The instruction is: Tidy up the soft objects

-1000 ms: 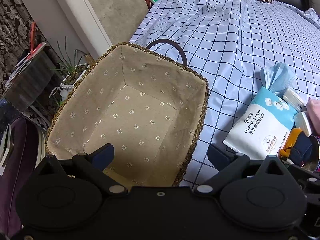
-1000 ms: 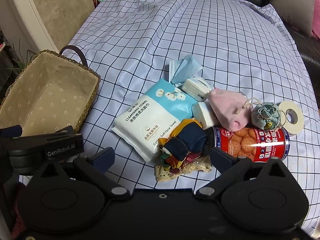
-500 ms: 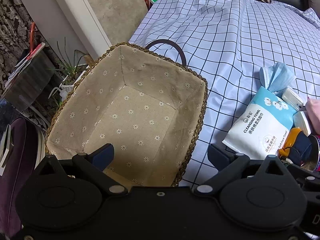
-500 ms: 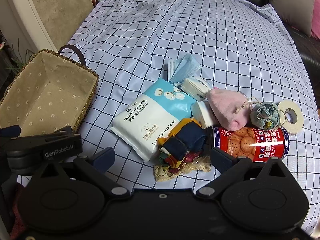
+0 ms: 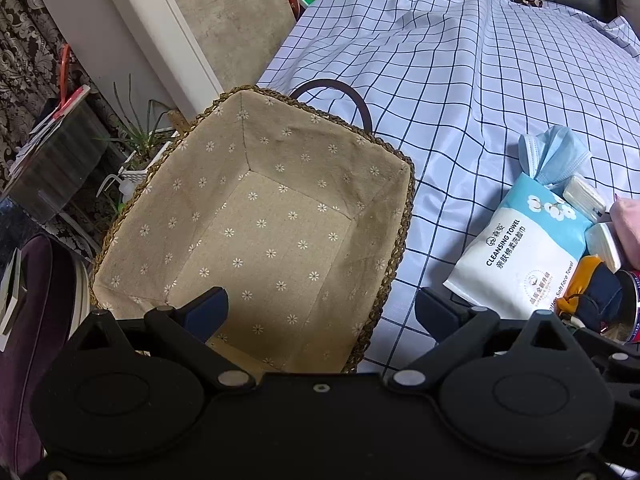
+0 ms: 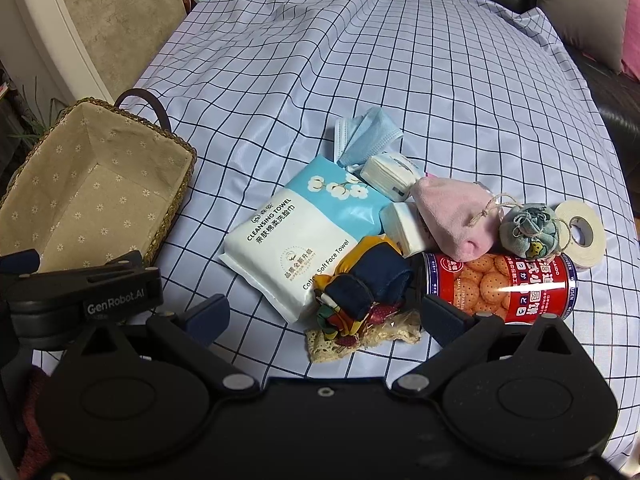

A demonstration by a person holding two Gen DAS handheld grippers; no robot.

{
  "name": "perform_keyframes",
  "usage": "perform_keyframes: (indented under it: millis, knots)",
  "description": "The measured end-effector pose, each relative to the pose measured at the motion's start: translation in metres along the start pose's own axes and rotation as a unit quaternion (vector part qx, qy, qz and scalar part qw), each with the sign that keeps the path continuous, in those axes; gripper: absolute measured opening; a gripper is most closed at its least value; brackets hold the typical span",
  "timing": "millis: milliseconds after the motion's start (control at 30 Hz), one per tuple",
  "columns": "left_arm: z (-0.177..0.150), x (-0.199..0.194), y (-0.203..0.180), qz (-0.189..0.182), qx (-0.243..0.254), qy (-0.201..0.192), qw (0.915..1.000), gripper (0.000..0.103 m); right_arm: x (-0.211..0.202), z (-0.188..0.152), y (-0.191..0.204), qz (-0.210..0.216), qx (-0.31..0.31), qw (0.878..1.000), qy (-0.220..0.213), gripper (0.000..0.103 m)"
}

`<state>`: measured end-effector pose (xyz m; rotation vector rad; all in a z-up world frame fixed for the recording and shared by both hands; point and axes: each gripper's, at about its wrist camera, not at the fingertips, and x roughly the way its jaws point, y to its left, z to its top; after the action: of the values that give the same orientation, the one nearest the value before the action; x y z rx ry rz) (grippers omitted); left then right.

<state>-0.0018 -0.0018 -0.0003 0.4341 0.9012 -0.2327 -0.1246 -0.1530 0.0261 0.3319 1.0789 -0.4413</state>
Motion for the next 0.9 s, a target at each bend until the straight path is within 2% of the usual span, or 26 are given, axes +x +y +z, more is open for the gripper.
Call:
perform_keyframes:
  millis: [467, 633, 900]
  knots:
    - [0.0, 0.0, -0.002, -0.001, 0.0, -0.001, 1.0, 0.097, 0.001, 0.0, -0.001, -0.003, 0.002, 1.0, 0.001, 0.102]
    - [0.002, -0.004, 0.0, -0.013, -0.017, -0.011, 0.9997, 0.096, 0.0, 0.002, -0.003, -0.009, 0.005, 1.0, -0.005, 0.102]
    - [0.009, -0.012, -0.007, -0.031, -0.029, -0.039, 0.9983, 0.087, -0.008, 0.011, -0.034, -0.039, 0.048, 0.997, -0.034, 0.102]
